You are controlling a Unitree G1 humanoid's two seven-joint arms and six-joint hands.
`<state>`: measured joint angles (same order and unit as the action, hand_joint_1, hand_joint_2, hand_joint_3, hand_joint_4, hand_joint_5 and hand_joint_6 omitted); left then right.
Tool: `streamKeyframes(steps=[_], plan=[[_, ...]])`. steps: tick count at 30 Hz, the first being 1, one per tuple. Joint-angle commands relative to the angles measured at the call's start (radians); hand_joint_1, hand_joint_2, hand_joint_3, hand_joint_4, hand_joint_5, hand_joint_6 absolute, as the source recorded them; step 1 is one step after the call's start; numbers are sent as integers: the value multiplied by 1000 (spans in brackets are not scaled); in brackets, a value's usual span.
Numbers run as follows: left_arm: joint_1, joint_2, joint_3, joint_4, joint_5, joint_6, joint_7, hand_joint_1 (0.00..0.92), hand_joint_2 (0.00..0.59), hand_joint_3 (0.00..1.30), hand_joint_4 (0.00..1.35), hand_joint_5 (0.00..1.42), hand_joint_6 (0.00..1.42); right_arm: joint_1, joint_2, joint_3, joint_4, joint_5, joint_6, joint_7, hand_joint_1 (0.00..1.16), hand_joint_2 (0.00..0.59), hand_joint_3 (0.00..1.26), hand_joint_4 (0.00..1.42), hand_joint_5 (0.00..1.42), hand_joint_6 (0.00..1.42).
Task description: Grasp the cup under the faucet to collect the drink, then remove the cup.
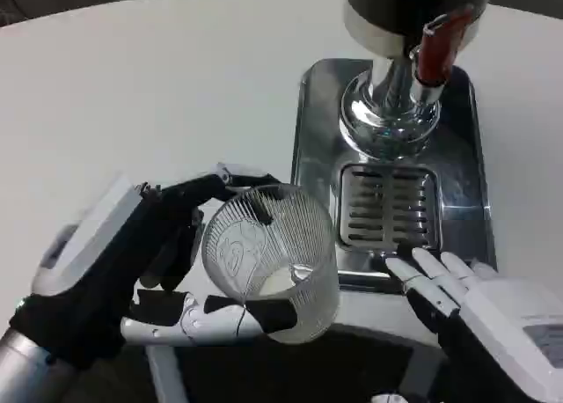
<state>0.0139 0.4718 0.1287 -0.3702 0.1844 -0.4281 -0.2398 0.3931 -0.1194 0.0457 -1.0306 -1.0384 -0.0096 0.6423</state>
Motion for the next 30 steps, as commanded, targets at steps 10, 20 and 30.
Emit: streamKeyframes(steps=[10, 20, 30], plan=[[12, -10, -4, -16, -9, -4, -1, 533, 69, 1030, 1148, 1352, 1424, 36, 22, -24, -17, 18, -30, 3, 388, 367, 84, 0, 0, 0], [8, -14, -5, -10, -4, -8, 1, 527, 65, 1030, 1148, 1352, 1424, 42, 43, -54, -17, 34, -57, 6, 387, 367, 90, 0, 0, 0], [-2, -13, 3, 1, -1, -9, 6, 526, 64, 1030, 1148, 1352, 1424, 44, 69, -86, -17, 52, -86, 10, 386, 367, 93, 0, 0, 0]])
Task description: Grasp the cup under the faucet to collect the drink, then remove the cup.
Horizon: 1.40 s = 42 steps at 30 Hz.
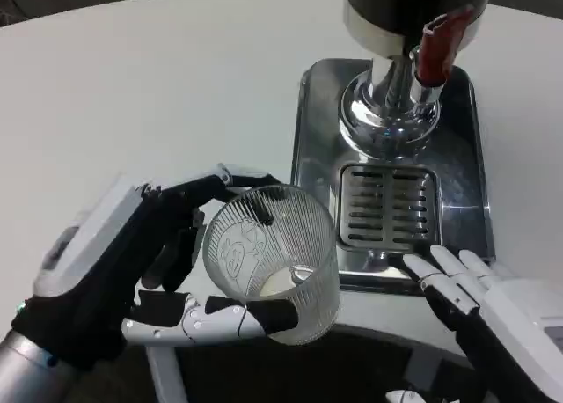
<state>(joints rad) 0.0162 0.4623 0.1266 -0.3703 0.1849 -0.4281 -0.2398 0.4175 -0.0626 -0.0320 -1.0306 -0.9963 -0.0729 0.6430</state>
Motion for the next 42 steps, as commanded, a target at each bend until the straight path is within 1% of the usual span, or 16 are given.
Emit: streamKeyframes(steps=[1, 7, 15, 23, 28, 35, 42], plan=[[-7, -4, 5, 4, 1, -9, 8, 526, 64, 1030, 1148, 1352, 1424, 22, 17, -9, -17, 11, -26, 9, 386, 367, 93, 0, 0, 0], [-47, -6, 1, 45, 26, -11, 17, 526, 64, 1030, 1148, 1352, 1424, 31, 34, -29, -17, 23, -46, 4, 386, 367, 93, 0, 0, 0], [-158, -1, -12, 165, 86, -16, 36, 526, 64, 1030, 1148, 1352, 1424, 40, 57, -78, -17, 58, -78, 2, 386, 367, 93, 0, 0, 0], [-285, -2, -42, 292, 150, -28, 74, 526, 64, 1030, 1148, 1352, 1424, 49, 74, -107, -17, 82, -110, 8, 386, 367, 93, 0, 0, 0], [-360, -7, -74, 369, 186, -31, 103, 526, 64, 1030, 1148, 1352, 1424, 50, 86, -126, -17, 96, -127, 15, 386, 367, 93, 0, 0, 0], [-459, -14, -125, 471, 233, -30, 132, 526, 64, 1030, 1148, 1352, 1424, 49, 92, -164, -17, 134, -145, 29, 389, 371, 93, 0, 0, 0], [-551, -29, -181, 576, 265, -35, 169, 526, 64, 1030, 1148, 1352, 1424, 43, 102, -172, -17, 154, -154, 48, 393, 374, 93, 0, 0, 0]])
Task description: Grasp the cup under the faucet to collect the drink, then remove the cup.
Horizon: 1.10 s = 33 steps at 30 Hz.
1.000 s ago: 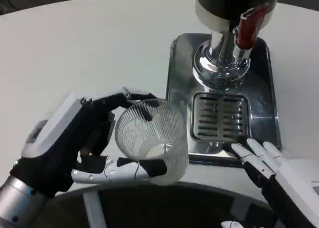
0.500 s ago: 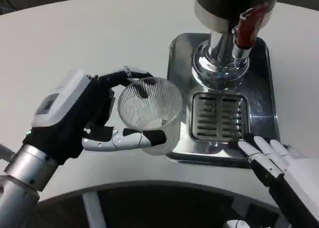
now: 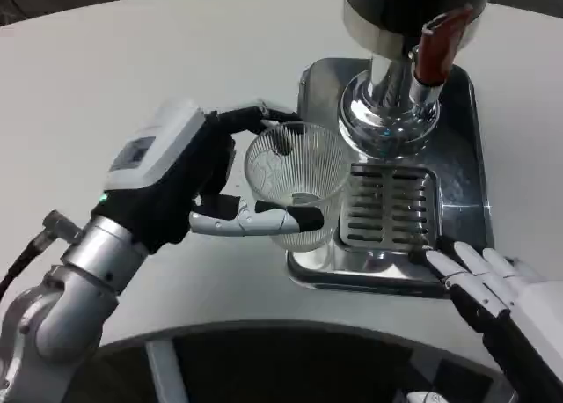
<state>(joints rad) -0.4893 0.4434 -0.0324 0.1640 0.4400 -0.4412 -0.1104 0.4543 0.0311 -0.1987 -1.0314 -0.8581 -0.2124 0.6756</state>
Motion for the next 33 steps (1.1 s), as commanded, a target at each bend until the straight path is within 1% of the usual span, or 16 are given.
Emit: streamKeyframes(steps=[1, 8, 14, 18, 24, 33], plan=[[-53, -11, -27, 51, 12, -23, 44, 526, 64, 1030, 1148, 1352, 1424, 6, 9, -6, -16, 17, -16, 18, 393, 374, 93, 0, 0, 0], [-128, -22, -63, 143, 28, -23, 81, 526, 64, 1030, 1148, 1352, 1424, -8, 20, -9, -16, 25, -14, 40, 394, 375, 93, 0, 0, 0], [-181, -42, -93, 210, 46, -30, 101, 526, 64, 1030, 1148, 1352, 1424, -19, 30, -13, -16, 29, -19, 56, 394, 375, 93, 0, 0, 0], [-224, -55, -115, 268, 52, -35, 116, 526, 64, 1030, 1148, 1352, 1424, -24, 45, -15, -16, 39, -13, 74, 394, 375, 93, 0, 0, 0], [-274, -75, -148, 327, 63, -44, 136, 526, 64, 1030, 1148, 1352, 1424, -33, 59, -25, -16, 50, -32, 82, 394, 375, 93, 0, 0, 0], [-331, -101, -195, 417, 85, -60, 156, 526, 64, 1030, 1148, 1352, 1424, -46, 63, -36, -16, 63, -27, 96, 394, 375, 93, 0, 0, 0]])
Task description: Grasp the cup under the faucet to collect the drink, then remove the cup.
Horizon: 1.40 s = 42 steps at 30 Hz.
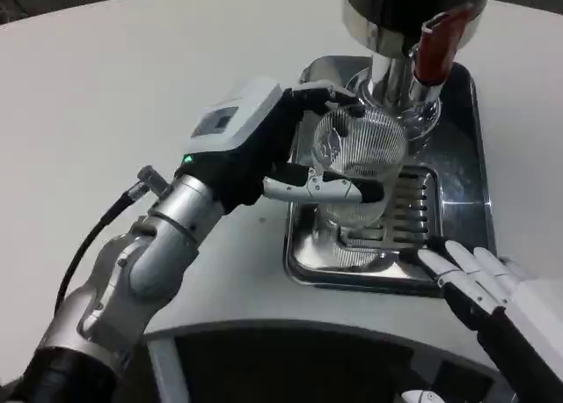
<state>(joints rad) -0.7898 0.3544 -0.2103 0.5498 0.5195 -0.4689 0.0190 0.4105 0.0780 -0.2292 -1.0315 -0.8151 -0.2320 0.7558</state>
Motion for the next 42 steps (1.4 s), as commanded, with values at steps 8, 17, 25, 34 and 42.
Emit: streamKeyframes(steps=[8, 17, 25, 34, 42], plan=[[-85, -35, -45, 103, 12, -43, 43, 526, 64, 1030, 1148, 1352, 1424, -11, 16, -11, -16, 23, 3, 25, 393, 372, 93, 0, 0, 0], [-119, -53, -69, 139, 13, -55, 50, 526, 64, 1030, 1148, 1352, 1424, -5, 14, -19, -16, 30, 5, 24, 392, 372, 93, 1, 0, 0], [-127, -55, -87, 135, 14, -60, 47, 526, 64, 1030, 1148, 1352, 1424, 5, 14, -33, -16, 47, -3, 21, 394, 375, 93, 1, 0, 0], [-128, -55, -95, 132, 18, -62, 46, 526, 64, 1030, 1148, 1352, 1424, 4, 10, -44, -16, 60, -6, 26, 395, 375, 93, 1, 0, 0], [-131, -66, -107, 134, 26, -68, 53, 526, 64, 1030, 1148, 1342, 1424, 15, 6, -61, -16, 76, -11, 28, 395, 375, 93, 1, 0, 0]])
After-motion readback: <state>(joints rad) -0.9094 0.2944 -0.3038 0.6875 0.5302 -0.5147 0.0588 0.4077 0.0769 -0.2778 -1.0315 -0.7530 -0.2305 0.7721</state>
